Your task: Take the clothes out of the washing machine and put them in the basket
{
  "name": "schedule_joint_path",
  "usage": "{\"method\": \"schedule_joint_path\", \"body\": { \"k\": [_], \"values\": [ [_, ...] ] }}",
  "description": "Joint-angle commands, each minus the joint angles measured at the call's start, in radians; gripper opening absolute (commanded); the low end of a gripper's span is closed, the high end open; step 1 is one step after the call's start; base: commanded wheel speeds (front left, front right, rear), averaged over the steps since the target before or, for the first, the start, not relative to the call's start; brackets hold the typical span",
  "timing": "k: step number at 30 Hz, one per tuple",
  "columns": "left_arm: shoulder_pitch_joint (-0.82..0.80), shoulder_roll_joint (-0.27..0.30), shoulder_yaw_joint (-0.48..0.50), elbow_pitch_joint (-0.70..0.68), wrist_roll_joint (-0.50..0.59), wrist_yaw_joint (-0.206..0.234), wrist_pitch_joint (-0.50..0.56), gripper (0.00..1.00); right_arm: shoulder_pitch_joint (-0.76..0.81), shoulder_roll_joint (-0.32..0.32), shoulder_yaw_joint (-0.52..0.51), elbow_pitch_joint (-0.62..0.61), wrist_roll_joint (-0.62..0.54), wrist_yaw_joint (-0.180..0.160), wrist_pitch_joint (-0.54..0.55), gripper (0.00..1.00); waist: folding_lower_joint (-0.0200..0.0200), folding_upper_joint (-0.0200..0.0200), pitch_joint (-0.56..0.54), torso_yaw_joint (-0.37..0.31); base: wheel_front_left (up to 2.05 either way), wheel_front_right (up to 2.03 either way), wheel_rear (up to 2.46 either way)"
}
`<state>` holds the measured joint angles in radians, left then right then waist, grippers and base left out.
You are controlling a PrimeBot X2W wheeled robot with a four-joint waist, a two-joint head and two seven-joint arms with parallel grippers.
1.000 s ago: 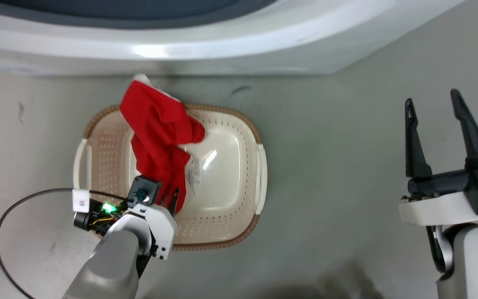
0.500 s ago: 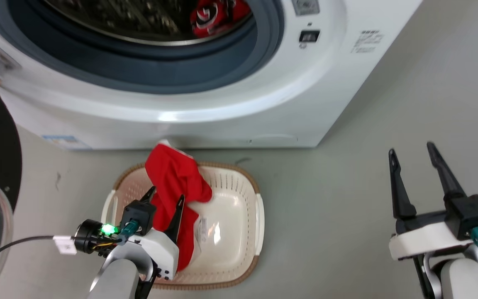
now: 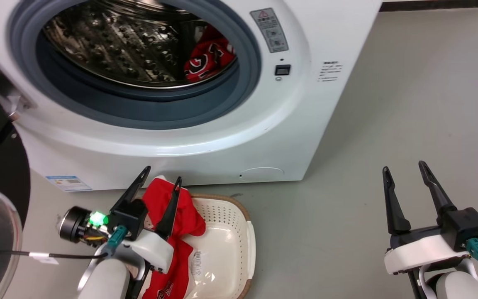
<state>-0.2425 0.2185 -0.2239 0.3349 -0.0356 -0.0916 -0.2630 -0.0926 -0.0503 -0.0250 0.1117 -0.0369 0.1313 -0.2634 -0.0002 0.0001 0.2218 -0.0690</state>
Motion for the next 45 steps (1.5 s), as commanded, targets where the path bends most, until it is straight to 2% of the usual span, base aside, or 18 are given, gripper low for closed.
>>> {"method": "schedule_joint_path", "body": {
  "k": [1, 9, 13, 18, 24, 31, 38, 41, 45],
  "values": [
    [-0.019, 0.005, -0.003, -0.003, 0.001, -0.004, -0.003, 1.00, 0.000, 0.000, 0.004, 0.000, 0.008, -0.001, -0.002, 1.00, 0.0002, -0.0001, 0.006, -0.014, 0.00, 0.00, 0.00],
    [-0.223, 0.079, -0.041, 0.122, -0.007, -0.032, 0.001, 1.00, -0.038, 0.000, 0.031, -0.014, 0.044, -0.001, -0.002, 1.00, 0.0002, -0.0001, 0.106, -0.092, 0.00, 0.00, 0.00],
    [-0.390, 0.124, -0.083, 0.203, -0.008, -0.037, 0.043, 1.00, -0.051, 0.001, 0.031, -0.027, 0.057, -0.001, -0.002, 1.00, 0.0002, -0.0001, 0.198, -0.129, 0.00, 0.00, 0.00],
    [-0.616, 0.190, -0.183, 0.308, -0.084, -0.038, 0.132, 1.00, -0.078, 0.000, 0.044, -0.039, 0.075, -0.001, -0.002, 1.00, 0.0002, -0.0001, 0.299, -0.186, 0.00, 0.00, 0.00],
    [-0.898, 0.272, -0.297, 0.426, -0.220, -0.039, 0.300, 1.00, -0.112, 0.001, 0.053, -0.057, 0.103, -0.001, -0.002, 1.00, 0.0002, -0.0001, 0.414, -0.242, 0.00, 0.00, 0.00],
    [-1.158, 0.354, -0.381, 0.525, -0.358, -0.039, 0.536, 1.00, -0.134, 0.001, 0.101, -0.069, 0.146, -0.001, -0.002, 1.00, 0.0002, -0.0001, 0.501, -0.323, 0.00, 0.00, 0.00],
    [-1.308, 0.409, -0.412, 0.585, -0.486, -0.039, 0.777, 1.00, -0.121, 0.001, 0.161, -0.073, 0.180, -0.001, -0.002, 1.00, 0.0002, -0.0001, 0.543, -0.403, 0.00, 0.00, 0.00],
    [-1.341, 0.422, -0.423, 0.607, -0.497, -0.039, 0.842, 1.00, -0.118, 0.001, 0.174, -0.078, 0.195, -0.001, -0.002, 1.00, 0.0002, -0.0001, 0.560, -0.426, 0.00, 0.00, 0.00],
    [-1.365, 0.420, -0.433, 0.625, -0.496, -0.039, 0.875, 1.00, -0.103, 0.001, 0.171, -0.090, 0.202, -0.001, -0.002, 1.00, 0.0002, -0.0001, 0.573, -0.428, 0.00, 0.00, 0.00]
  ]
}}
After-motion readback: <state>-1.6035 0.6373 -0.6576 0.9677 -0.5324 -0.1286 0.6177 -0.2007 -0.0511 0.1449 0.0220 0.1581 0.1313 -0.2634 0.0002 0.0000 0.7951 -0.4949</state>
